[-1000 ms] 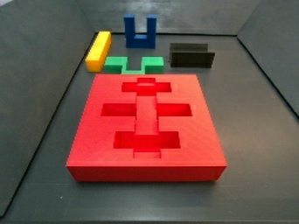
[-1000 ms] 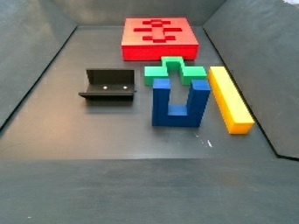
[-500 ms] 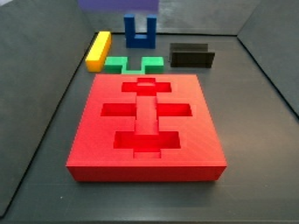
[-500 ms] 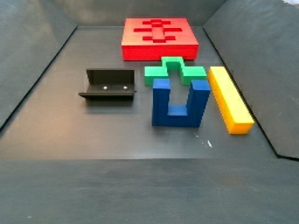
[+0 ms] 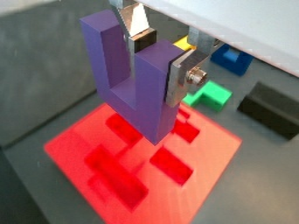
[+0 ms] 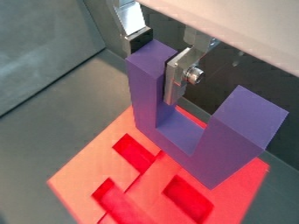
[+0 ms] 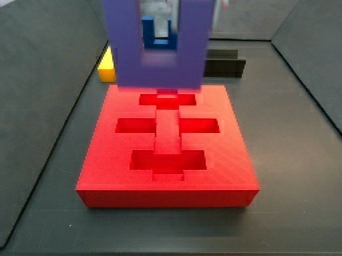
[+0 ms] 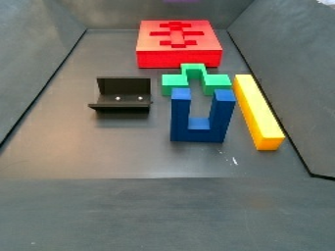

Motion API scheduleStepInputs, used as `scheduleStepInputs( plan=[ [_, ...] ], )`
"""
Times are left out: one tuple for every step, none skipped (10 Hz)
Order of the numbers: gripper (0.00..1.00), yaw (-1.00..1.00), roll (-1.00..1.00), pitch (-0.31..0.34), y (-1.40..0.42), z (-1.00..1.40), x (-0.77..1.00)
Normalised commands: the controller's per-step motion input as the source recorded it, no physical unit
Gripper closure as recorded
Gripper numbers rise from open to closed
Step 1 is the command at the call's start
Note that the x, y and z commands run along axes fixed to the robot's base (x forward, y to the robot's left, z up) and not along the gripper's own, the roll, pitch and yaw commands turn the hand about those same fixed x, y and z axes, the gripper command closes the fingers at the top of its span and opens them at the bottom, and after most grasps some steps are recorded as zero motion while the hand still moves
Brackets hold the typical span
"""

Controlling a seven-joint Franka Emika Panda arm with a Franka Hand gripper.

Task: Pick up the purple object. Move up. Move to above the board. Insert the purple object.
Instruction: Insert the purple object.

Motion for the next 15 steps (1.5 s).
scheduleStepInputs(
  plan=[
    [1.00,0.15,0.06,-0.009,-0.76,-0.58,0.39],
    [1.00,0.21,0.03,-0.026,-0.76,-0.54,0.33],
    [1.00,0.23,0.00,-0.037,-0.68,-0.50,0.27],
    [1.00,0.15,0.00,-0.024,-0.33,-0.29,0.09],
    [1.00,0.00,0.00,-0.060,-0.13,-0.21,0.00],
    [1.00,0.01,-0.01,-0.064,-0.10,-0.29,0.00],
    [1.00,0.00,0.00,-0.043,-0.07,-0.28,0.00],
    [1.00,0.00,0.00,-0.046,0.00,-0.28,0.00],
    [1.00,0.00,0.00,-0.070,0.00,-0.33,0.00],
    [1.00,0.00,0.00,-0.069,0.03,-0.30,0.00],
    [1.00,0.00,0.00,-0.066,0.05,-0.26,0.00],
    [1.00,0.00,0.00,-0.063,0.03,-0.23,0.00],
    [1.00,0.00,0.00,-0.044,0.02,-0.21,0.00],
    [1.00,0.00,0.01,-0.026,0.03,-0.19,0.00],
    [1.00,0.00,0.01,-0.029,0.00,-0.19,0.00]
  ],
)
